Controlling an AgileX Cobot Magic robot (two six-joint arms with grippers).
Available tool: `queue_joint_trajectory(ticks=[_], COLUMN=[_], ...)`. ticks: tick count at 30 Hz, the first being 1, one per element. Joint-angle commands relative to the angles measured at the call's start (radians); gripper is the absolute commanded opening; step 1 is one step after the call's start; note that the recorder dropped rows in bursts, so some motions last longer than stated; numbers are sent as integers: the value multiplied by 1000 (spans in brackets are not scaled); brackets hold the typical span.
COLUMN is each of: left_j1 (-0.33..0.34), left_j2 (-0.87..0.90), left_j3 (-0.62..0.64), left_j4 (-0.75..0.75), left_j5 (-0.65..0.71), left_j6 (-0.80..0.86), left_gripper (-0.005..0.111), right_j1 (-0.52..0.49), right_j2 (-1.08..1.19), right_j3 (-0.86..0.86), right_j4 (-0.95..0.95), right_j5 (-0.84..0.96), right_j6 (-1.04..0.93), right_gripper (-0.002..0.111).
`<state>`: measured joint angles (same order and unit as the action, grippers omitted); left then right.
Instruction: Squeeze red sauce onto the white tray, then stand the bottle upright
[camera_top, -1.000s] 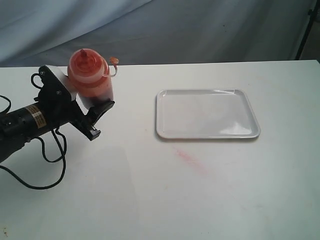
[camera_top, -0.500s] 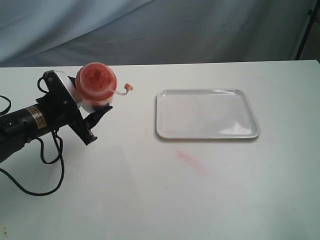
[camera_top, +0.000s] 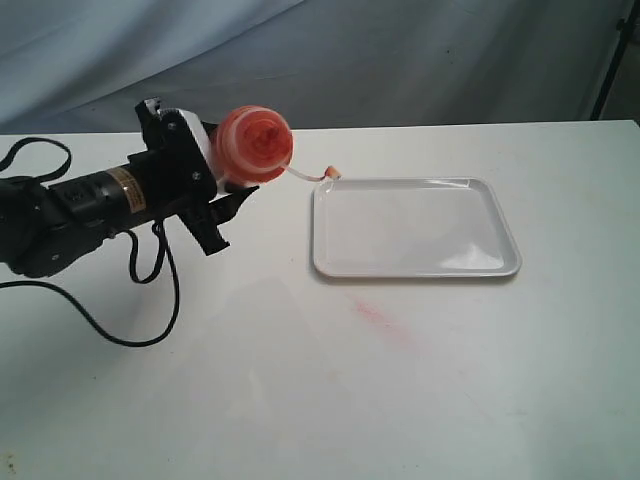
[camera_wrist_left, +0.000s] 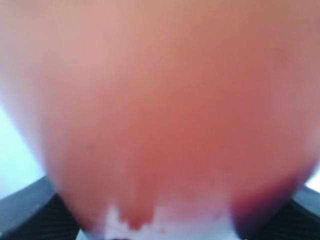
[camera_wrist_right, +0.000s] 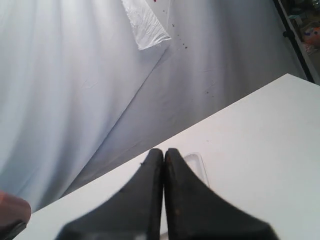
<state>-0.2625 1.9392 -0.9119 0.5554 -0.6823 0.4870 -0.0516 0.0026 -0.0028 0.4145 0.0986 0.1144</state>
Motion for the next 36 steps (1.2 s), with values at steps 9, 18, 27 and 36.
queue_joint_trajectory(ticks=[9, 18, 27, 36], left_j1=[-88, -179, -191, -202], left_j2=[-18, -18, -18, -18], left_j3=[-137, -166, -263, -269], left_j4=[-22, -18, -22, -22], left_j5=[357, 453, 689, 714], left_j6=[-7, -9, -97, -97], left_gripper=[0, 0, 0, 0], right_j1=[-7, 73, 78, 78], right_j2=[-3, -3, -3, 171], right_j3=[3, 3, 3, 3], right_j4=[65, 859, 1330, 1330], right_j5=[115, 242, 539, 629], right_j6=[-45, -1007, -1838, -1908], right_gripper=[0, 0, 0, 0])
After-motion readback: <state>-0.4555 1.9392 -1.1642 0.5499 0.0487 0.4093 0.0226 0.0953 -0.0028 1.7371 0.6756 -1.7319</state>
